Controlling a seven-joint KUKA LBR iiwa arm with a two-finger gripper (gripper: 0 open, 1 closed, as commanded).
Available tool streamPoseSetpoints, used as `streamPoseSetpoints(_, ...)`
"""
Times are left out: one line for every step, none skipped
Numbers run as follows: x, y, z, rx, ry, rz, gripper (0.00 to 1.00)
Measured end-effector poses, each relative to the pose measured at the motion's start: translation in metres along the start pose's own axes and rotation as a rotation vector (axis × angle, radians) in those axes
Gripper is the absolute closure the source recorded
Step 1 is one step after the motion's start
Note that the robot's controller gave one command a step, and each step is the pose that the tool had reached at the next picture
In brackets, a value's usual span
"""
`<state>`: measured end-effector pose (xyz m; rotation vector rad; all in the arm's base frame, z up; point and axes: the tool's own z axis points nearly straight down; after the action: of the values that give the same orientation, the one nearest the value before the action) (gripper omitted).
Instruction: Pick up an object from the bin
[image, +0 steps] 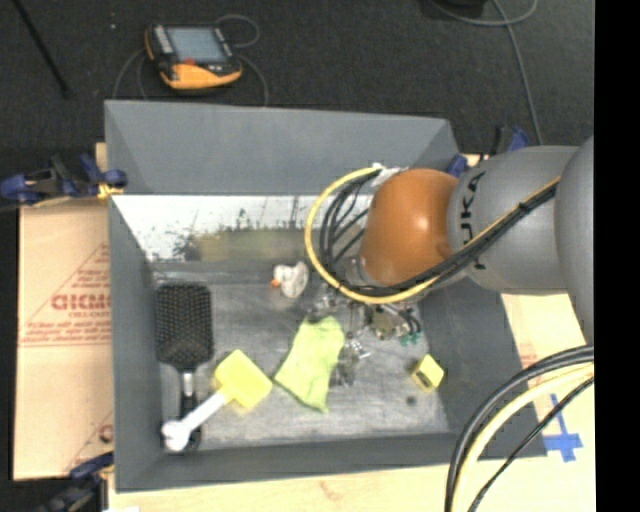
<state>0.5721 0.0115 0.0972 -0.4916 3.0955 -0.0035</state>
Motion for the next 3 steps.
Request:
streamPoseSetpoints(-0.004,0.008,-0.021,-0.004,0.006,-0.222,0.00)
streamPoseSetpoints(-0.006,0.010,-0.030,-0.001,0.001,-0.386,0.00)
streamPoseSetpoints(-0.008,0.010,0.027,-0.003,-0.001,-0.614,0.00)
